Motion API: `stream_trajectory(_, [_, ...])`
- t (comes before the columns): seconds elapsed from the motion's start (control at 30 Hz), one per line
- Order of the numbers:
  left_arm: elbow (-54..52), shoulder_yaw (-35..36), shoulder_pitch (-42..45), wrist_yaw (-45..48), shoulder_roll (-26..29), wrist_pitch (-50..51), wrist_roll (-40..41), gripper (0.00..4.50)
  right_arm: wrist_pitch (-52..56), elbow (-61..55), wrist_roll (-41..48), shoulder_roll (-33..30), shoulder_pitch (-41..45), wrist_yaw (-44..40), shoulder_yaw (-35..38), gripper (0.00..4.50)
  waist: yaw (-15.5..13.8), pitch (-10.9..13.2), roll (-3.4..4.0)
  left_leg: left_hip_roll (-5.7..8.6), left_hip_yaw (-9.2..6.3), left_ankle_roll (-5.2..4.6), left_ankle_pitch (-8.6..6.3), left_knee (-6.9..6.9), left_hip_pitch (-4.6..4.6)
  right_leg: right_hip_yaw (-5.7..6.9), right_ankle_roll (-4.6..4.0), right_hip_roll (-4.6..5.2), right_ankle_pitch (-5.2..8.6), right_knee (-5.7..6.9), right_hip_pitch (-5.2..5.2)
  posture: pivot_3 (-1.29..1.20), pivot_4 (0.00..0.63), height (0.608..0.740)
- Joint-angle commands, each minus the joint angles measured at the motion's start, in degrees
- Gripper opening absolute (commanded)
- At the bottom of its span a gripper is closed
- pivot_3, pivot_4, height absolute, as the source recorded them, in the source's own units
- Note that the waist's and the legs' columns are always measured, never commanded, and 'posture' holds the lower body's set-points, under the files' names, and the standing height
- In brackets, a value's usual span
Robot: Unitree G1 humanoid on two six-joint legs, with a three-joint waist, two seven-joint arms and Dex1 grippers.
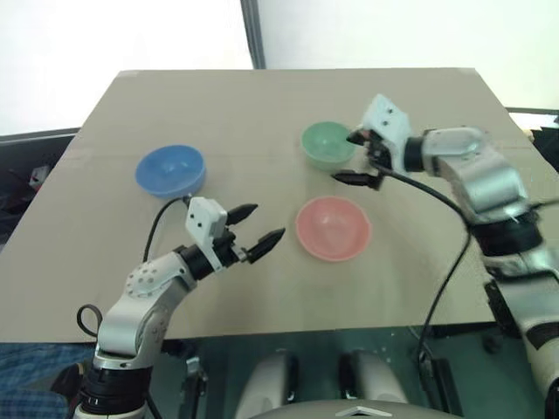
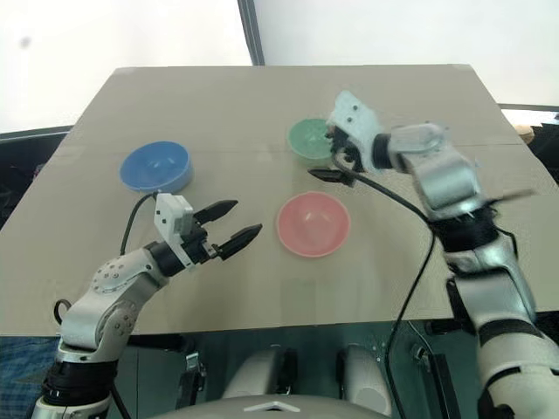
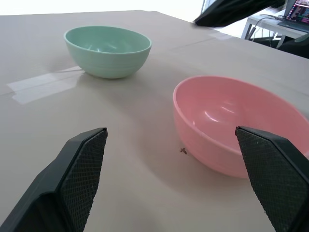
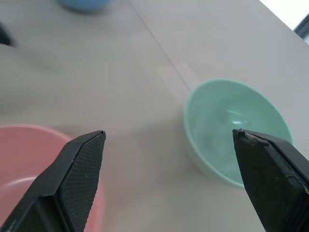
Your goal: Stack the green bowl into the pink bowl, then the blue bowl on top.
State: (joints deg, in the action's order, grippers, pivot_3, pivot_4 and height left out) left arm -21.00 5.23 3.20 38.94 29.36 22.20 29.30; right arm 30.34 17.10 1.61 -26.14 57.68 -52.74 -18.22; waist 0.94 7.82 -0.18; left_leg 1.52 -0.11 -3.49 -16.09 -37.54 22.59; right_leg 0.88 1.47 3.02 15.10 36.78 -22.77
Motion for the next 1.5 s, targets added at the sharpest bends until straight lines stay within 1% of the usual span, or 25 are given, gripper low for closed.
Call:
stream_trajectory(0.03, [0.3,2.8,1.0,-2.8,-0.6,-1.2,-0.8,4.50,-11.2,14.9,-4.6,4.9,6.9,2.9,-2.2,4.42,0.0,0.0,0.00,0.00,0.00,0.01,0.00,0.00,0.01,0.00,0.00,-0.02,0.00,0.01,-0.02,0.00,0.150,0.740])
stream_trajectory(0.2, [0.8,4.0,1.1,-5.5,-1.0,-1.1,-1.9,4.50,-19.1,34.4,-9.0,11.7,14.3,7.6,-3.3,4.42,0.2,0.0,0.02,0.00,0.00,0.05,0.03,-0.08,0.03,0.01,0.01,-0.07,0.00,0.02,-0.01,0.00,0.150,0.740])
stream_trajectory(0.33, [1.0,4.4,1.1,-6.2,-1.1,-1.1,-2.1,4.50,-22.9,44.1,-12.9,14.2,16.7,9.8,-4.4,4.42,-0.2,0.0,0.01,0.00,-0.10,0.15,0.08,-0.10,-0.02,0.07,0.00,-0.09,0.00,0.11,0.04,0.00,0.150,0.740])
stream_trajectory(0.4, [1.1,4.6,1.1,-6.4,-1.0,-1.2,-2.3,4.50,-24.3,47.3,-14.7,15.0,17.2,11.3,-4.8,3.92,-0.1,0.0,0.02,0.04,-0.11,0.15,0.08,-0.10,-0.02,0.07,0.00,-0.06,0.00,0.16,0.04,0.00,0.150,0.740])
stream_trajectory(0.47, [1.1,4.7,0.8,-6.3,-0.9,-1.3,-2.4,4.50,-25.2,48.9,-15.5,15.5,17.5,11.7,-4.8,3.30,0.0,0.0,0.02,0.06,-0.11,0.15,0.08,-0.10,-0.02,0.07,0.00,-0.05,0.00,0.17,0.04,0.00,0.150,0.740])
stream_trajectory(0.5, [1.1,4.7,0.7,-6.2,-0.8,-1.4,-2.5,4.50,-25.5,49.5,-15.8,15.7,17.7,11.9,-4.5,2.80,0.2,0.0,0.03,0.06,-0.12,0.16,0.09,-0.10,-0.02,0.06,0.00,-0.05,0.00,0.19,0.03,0.00,0.150,0.740])
stream_trajectory(0.53, [1.1,4.7,0.6,-6.2,-0.9,-1.4,-2.5,4.50,-26.0,50.1,-16.1,15.9,17.9,12.0,-4.3,2.47,0.3,0.0,0.03,0.05,-0.12,0.19,0.10,-0.09,-0.02,0.07,0.00,-0.07,0.00,0.20,0.01,0.00,0.150,0.740])
stream_trajectory(0.57, [1.0,4.6,0.5,-6.1,-0.8,-1.6,-2.7,4.50,-26.2,50.6,-16.3,16.1,18.1,12.1,-4.0,1.79,0.3,0.0,0.03,0.04,-0.12,0.19,0.11,-0.09,-0.02,0.07,0.00,-0.07,0.00,0.20,0.01,0.00,0.150,0.740])
stream_trajectory(0.6, [0.9,4.5,0.3,-6.0,-0.8,-1.7,-2.8,4.50,-26.5,51.0,-16.5,16.2,18.2,12.2,-3.8,1.67,0.5,0.0,0.03,0.04,-0.12,0.20,0.11,-0.09,-0.02,0.06,0.00,-0.08,0.00,0.20,0.01,0.00,0.150,0.740])
stream_trajectory(0.63, [0.8,4.5,0.3,-6.0,-0.8,-1.8,-2.9,4.50,-26.6,51.2,-16.6,16.4,18.4,12.2,-3.6,1.16,0.8,0.0,0.03,0.03,-0.12,0.21,0.12,-0.08,-0.02,0.07,0.00,-0.09,0.00,0.21,0.01,0.00,0.150,0.740])
stream_trajectory(0.67, [0.8,4.4,0.2,-6.0,-0.8,-1.8,-2.9,4.50,-26.8,51.5,-16.7,16.5,18.5,12.3,-3.5,1.04,1.0,0.0,0.03,0.03,-0.13,0.23,0.13,-0.08,-0.02,0.06,0.00,-0.09,0.00,0.22,0.01,0.00,0.150,0.740])
stream_trajectory(0.73, [0.7,4.3,0.2,-6.0,-0.9,-1.9,-3.1,4.50,-27.1,51.8,-17.0,16.6,18.6,12.4,-3.1,0.17,1.3,0.0,0.03,0.03,-0.14,0.24,0.14,-0.08,-0.03,0.07,0.00,-0.09,0.00,0.25,0.01,0.00,0.150,0.740])
stream_trajectory(0.77, [0.7,4.2,0.2,-6.0,-1.0,-1.9,-3.2,4.50,-27.3,52.0,-17.1,16.7,18.7,12.6,-2.8,0.08,1.3,0.0,0.03,0.03,-0.14,0.26,0.15,-0.09,-0.05,0.06,0.00,-0.09,0.00,0.28,0.01,0.00,0.150,0.740])
stream_trajectory(0.87, [0.7,4.1,0.2,-5.7,-1.0,-2.0,-3.3,4.50,-28.4,51.9,-17.1,16.9,18.9,13.5,-2.0,0.08,1.4,0.0,0.03,0.02,-0.15,0.30,0.17,-0.09,-0.10,0.06,0.00,-0.09,0.00,0.32,0.03,0.00,0.150,0.740])
stream_trajectory(0.9, [0.8,4.1,0.2,-5.5,-1.1,-2.4,-3.2,4.50,-28.9,50.6,-16.4,17.0,19.1,12.5,-1.3,0.08,1.4,0.0,0.03,0.02,-0.15,0.31,0.17,-0.08,-0.09,0.06,0.00,-0.09,0.00,0.33,0.02,0.00,0.150,0.740])
stream_trajectory(0.93, [0.8,4.2,0.2,-5.4,-1.4,-2.8,-3.1,4.50,-29.2,48.8,-15.6,16.9,19.3,11.0,-0.8,0.08,1.4,0.0,0.04,0.02,-0.16,0.31,0.18,-0.08,-0.09,0.07,0.00,-0.09,0.00,0.34,0.02,0.00,0.150,0.740])
stream_trajectory(1.0, [0.8,3.9,0.2,-4.7,-1.7,-3.2,-2.7,4.50,-28.9,41.5,-13.8,15.6,18.2,5.8,-0.2,0.08,1.4,0.0,0.06,0.02,-0.15,0.31,0.18,-0.08,-0.07,0.06,0.00,-0.09,-0.01,0.33,0.00,0.00,0.150,0.740])
stream_trajectory(1.07, [0.5,2.8,0.0,-3.0,-1.8,-3.8,-2.3,4.50,-24.3,24.0,-10.6,11.2,12.7,-4.1,-0.6,0.08,1.1,0.0,0.05,0.02,-0.16,0.31,0.18,-0.07,-0.07,0.06,0.00,-0.09,-0.01,0.32,0.00,0.00,0.150,0.740])
stream_trajectory(1.1, [0.4,2.4,0.0,-2.0,-2.0,-3.5,-1.5,4.50,-19.3,14.2,-8.7,8.6,9.6,-8.8,-0.8,0.08,0.8,0.0,0.04,0.01,-0.24,0.31,0.17,-0.04,0.02,0.09,0.00,-0.09,-0.01,0.25,-0.01,0.00,0.150,0.740])
stream_trajectory(1.2, [0.6,1.5,0.5,1.0,-2.3,-3.2,0.5,4.50,-5.9,-9.7,-3.7,1.1,1.6,-18.0,-1.3,0.08,-0.2,0.0,0.01,0.03,-0.42,0.28,0.16,-0.06,0.15,0.13,0.02,-0.07,-0.01,0.17,0.00,0.00,0.150,0.740])
stream_trajectory(1.3, [1.1,0.2,1.4,3.8,-2.0,-4.0,0.7,4.50,2.1,-25.2,-0.8,-5.4,-3.7,-21.5,-1.1,0.08,-0.6,0.0,0.01,0.05,-0.48,0.19,0.10,-0.10,0.22,0.12,0.01,-0.04,-0.01,0.05,0.03,0.00,0.150,0.740])
stream_trajectory(1.4, [2.7,-1.4,3.2,6.0,-1.6,-4.2,0.0,4.50,7.3,-37.4,1.9,-12.2,-9.2,-24.0,-0.5,0.08,-0.6,0.0,-0.01,0.07,-0.47,0.17,0.09,-0.13,0.20,0.11,0.01,0.00,-0.01,0.06,0.05,0.00,0.150,0.740])
stream_trajectory(1.5, [4.7,-2.0,4.8,7.5,-1.5,-5.0,-0.5,4.50,11.0,-45.3,3.9,-16.9,-13.7,-23.9,-0.4,0.08,-0.5,0.0,-0.02,0.03,-0.48,0.17,0.09,-0.13,0.12,0.11,0.01,0.00,-0.01,0.09,0.09,0.00,0.150,0.740])
